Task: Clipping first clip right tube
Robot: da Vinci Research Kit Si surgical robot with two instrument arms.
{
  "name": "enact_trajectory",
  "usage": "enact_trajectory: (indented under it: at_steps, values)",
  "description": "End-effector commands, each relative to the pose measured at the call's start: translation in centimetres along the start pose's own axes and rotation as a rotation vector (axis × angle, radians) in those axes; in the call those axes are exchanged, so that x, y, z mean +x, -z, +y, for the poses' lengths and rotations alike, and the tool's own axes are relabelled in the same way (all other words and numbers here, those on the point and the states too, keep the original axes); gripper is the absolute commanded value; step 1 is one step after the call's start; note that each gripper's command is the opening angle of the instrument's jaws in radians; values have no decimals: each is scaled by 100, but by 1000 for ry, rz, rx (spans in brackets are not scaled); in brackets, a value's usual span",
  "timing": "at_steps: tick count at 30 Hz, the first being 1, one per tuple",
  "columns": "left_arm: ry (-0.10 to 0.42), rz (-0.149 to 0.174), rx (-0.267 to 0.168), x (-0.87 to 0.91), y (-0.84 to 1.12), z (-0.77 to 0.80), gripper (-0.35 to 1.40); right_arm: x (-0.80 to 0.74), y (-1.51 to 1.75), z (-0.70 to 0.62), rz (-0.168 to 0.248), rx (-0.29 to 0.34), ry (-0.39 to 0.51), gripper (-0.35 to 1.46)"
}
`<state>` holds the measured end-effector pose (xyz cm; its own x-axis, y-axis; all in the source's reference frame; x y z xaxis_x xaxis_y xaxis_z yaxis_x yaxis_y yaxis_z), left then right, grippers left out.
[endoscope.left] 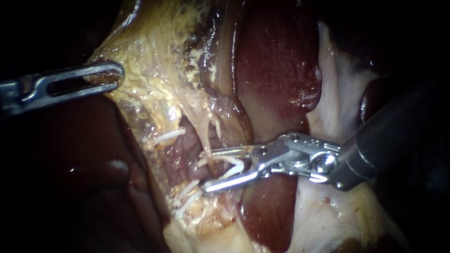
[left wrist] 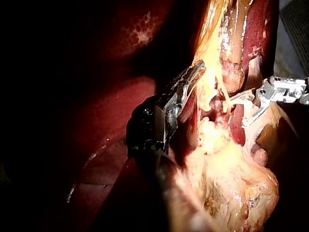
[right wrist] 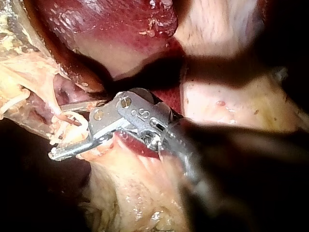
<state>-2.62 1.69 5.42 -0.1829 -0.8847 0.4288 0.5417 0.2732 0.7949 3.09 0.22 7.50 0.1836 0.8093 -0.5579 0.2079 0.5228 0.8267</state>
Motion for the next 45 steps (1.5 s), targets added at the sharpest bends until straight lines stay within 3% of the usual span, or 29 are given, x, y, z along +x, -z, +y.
enact_trajectory:
  at_steps: [1,13,18,26,45]
  values:
    - [0,0,0,0,0,0,-35,-1,-3,-1,-8,11,-6,56]
    - [0,-1,-1,0,-2,-1,-35,-36,-40,7,-42,59,-62,56]
    - [0,-1,-1,0,-2,-1,-35,-50,-47,4,-63,89,-91,56]
    - [0,0,-1,0,0,-1,-35,-46,-24,-8,-65,97,-106,53]
    - [0,-1,-1,0,-1,-2,-35,-57,-32,3,-59,83,-111,44]
